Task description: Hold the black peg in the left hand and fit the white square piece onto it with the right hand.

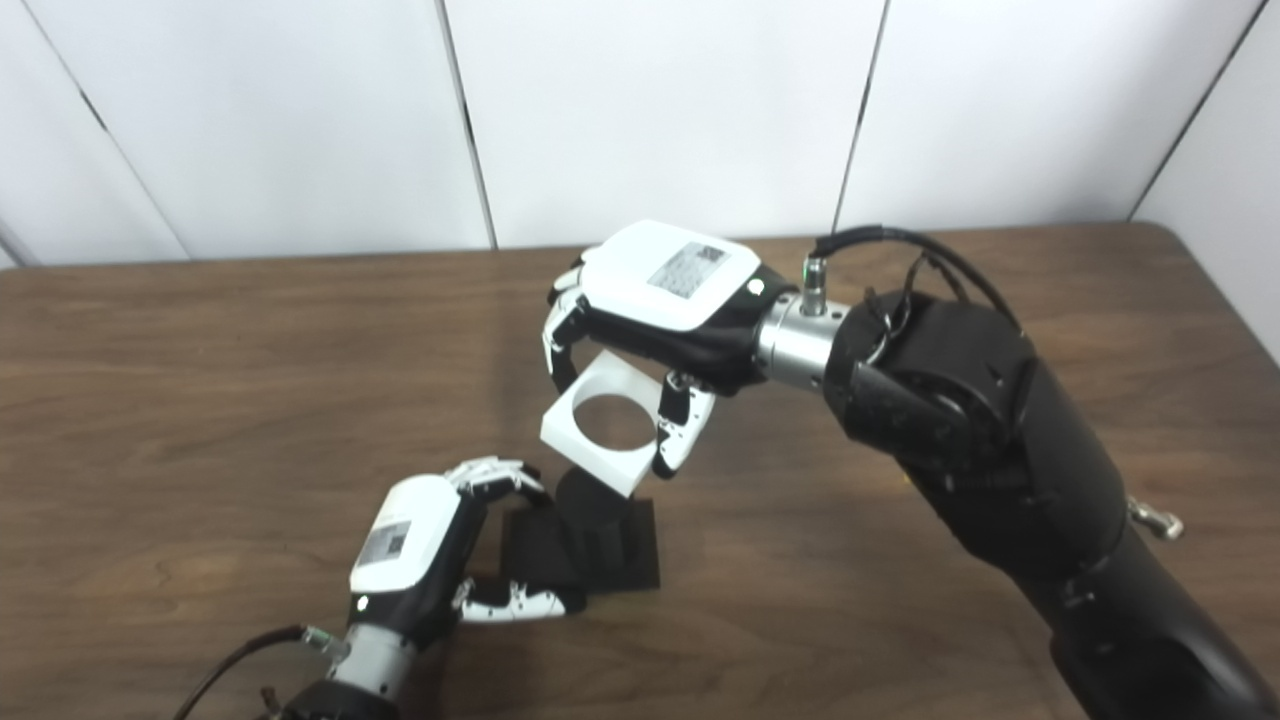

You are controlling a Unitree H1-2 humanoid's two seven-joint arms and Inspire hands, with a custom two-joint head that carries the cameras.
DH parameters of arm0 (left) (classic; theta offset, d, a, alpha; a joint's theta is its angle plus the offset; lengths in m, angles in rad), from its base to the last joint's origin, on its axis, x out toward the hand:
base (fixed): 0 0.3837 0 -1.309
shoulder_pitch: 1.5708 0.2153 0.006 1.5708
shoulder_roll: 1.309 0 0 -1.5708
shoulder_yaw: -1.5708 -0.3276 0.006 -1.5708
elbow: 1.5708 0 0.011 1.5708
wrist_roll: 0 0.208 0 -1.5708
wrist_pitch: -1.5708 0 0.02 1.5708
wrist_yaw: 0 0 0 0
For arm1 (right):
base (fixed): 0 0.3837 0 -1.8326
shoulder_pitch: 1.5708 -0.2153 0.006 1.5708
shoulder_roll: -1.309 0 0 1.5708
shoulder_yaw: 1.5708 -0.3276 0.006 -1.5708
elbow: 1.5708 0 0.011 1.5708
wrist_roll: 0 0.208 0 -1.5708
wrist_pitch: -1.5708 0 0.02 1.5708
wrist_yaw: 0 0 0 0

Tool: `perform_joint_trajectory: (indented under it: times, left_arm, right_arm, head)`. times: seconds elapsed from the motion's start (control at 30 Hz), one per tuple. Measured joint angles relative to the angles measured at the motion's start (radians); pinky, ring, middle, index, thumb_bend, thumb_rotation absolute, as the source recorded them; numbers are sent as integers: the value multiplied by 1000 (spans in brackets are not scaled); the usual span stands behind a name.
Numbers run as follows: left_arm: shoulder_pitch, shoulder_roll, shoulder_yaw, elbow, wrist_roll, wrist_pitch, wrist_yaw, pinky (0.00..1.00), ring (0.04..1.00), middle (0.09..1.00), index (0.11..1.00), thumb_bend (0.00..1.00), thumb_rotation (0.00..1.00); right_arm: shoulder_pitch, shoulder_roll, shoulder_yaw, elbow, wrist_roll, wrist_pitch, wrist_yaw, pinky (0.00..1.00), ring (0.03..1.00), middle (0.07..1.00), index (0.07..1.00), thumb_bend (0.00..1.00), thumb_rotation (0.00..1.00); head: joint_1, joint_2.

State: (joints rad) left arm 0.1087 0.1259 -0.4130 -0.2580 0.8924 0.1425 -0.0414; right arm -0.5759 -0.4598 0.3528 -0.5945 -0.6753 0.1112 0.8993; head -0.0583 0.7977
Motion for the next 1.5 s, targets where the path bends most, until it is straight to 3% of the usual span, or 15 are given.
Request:
perform_joint_trajectory:
  times: [1.5]
  left_arm:
    - [-3,1,-26,-37,9,53,-39,760,822,760,485,520,49]
  right_arm:
    - [74,35,15,33,-13,-7,13,906,862,744,484,523,131]
  head:
    - [25,35]
